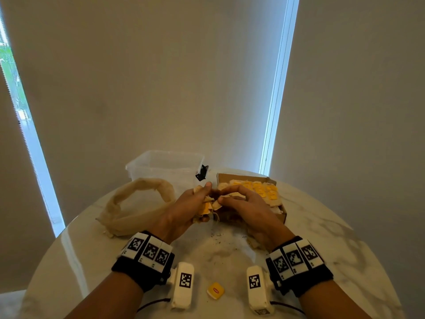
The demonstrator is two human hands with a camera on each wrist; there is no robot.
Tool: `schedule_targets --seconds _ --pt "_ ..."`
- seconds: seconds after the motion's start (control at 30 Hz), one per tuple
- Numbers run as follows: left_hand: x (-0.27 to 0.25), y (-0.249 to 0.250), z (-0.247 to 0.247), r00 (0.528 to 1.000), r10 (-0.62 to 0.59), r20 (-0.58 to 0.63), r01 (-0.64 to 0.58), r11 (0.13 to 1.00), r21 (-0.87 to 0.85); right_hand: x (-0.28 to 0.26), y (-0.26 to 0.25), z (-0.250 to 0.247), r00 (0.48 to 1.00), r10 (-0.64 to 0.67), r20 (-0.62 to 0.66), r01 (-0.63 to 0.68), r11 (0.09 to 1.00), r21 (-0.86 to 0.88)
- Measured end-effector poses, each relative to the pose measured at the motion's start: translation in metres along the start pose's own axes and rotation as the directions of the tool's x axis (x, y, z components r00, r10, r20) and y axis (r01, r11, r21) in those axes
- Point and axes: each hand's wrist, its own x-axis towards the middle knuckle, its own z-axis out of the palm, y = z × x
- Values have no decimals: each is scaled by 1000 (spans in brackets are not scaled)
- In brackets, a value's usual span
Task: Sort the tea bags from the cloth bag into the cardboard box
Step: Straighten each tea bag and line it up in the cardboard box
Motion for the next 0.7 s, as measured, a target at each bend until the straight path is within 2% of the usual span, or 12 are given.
schedule_targets --seconds 0.13,0.37,0.47,0.57,0.7 --pt "0 -2 -5 1000 1 -26 1 996 84 0 -2 -4 999 4 -41 2 990 141" --pt "3 -1 -6 995 80 -54 -79 997 18 2 -6 -17 994 34 -104 2 943 333" --pt "4 -2 -8 996 80 -33 -78 995 57 2 -11 -24 992 30 -125 27 903 430" --pt "3 1 -8 997 70 39 -73 992 102 1 -11 -29 992 28 -126 39 865 500" --pt "-2 6 -3 976 127 174 -156 975 159 0 -10 -26 997 45 -62 -6 851 525"
